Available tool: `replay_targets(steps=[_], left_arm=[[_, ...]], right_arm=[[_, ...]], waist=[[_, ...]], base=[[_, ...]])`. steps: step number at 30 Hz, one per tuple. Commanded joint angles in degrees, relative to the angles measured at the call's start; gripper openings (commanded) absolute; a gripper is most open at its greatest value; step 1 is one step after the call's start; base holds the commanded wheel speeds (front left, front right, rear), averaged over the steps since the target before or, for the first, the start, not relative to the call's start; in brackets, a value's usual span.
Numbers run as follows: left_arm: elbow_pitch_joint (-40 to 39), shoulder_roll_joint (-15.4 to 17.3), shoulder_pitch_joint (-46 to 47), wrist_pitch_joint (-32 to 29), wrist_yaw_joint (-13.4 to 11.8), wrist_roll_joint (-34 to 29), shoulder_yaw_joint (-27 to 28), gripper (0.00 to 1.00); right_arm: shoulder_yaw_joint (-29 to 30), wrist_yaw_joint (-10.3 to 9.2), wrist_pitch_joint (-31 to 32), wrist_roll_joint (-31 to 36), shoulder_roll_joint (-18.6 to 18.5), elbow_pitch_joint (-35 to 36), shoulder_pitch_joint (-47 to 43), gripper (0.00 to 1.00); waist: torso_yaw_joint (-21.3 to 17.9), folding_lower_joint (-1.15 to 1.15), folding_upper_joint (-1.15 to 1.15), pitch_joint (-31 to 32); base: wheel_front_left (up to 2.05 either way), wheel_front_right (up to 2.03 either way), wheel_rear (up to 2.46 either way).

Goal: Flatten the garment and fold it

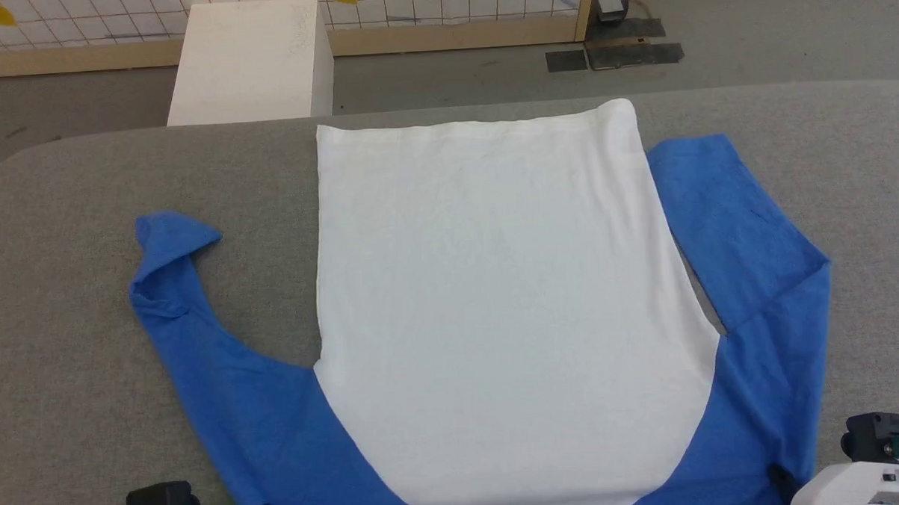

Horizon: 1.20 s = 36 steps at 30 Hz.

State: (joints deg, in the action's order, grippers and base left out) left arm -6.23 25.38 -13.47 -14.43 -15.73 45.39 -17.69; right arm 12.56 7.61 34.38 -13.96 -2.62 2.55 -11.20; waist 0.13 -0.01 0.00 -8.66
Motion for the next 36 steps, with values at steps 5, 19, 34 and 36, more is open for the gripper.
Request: replay_targets(steps=[5, 19, 34, 36], left_arm=[[2.22, -1.58, 1.71, 2.24, 1.31, -0.06, -0.33, 1.0], [-1.66, 2.89, 2.39, 11.41, -0.59, -6.02, 5.02, 1.0], [15.19, 15.81, 34.65, 9.0, 16.64, -19.79, -2.57, 1.0], [17.67, 16.39, 37.92, 6.71, 18.48, -19.91, -3.45, 1.0]], right_arm=[[-1.03, -0.12, -5.58, -1.01, -0.27, -2.78, 0.52, 1.0], [4.25, -0.12, -28.93, 5.36, -0.26, 6.19, 0.97, 1.0], [-9.2, -0.12, -41.35, 11.58, -0.3, 8.78, 10.03, 1.0], [-10.27, -0.12, -41.51, 11.48, -0.29, 8.95, 11.41, 1.0]], waist=[[0.18, 0.01, 0.0, 0.73], [1.17, 0.01, 0.0, 1.47], [-1.96, 0.01, 0.0, -9.52], [-2.9, 0.01, 0.0, -11.26]], base=[[0.0, 0.0, 0.0], [0.0, 0.0, 0.0], [0.0, 0.0, 0.0], [0.0, 0.0, 0.0]])
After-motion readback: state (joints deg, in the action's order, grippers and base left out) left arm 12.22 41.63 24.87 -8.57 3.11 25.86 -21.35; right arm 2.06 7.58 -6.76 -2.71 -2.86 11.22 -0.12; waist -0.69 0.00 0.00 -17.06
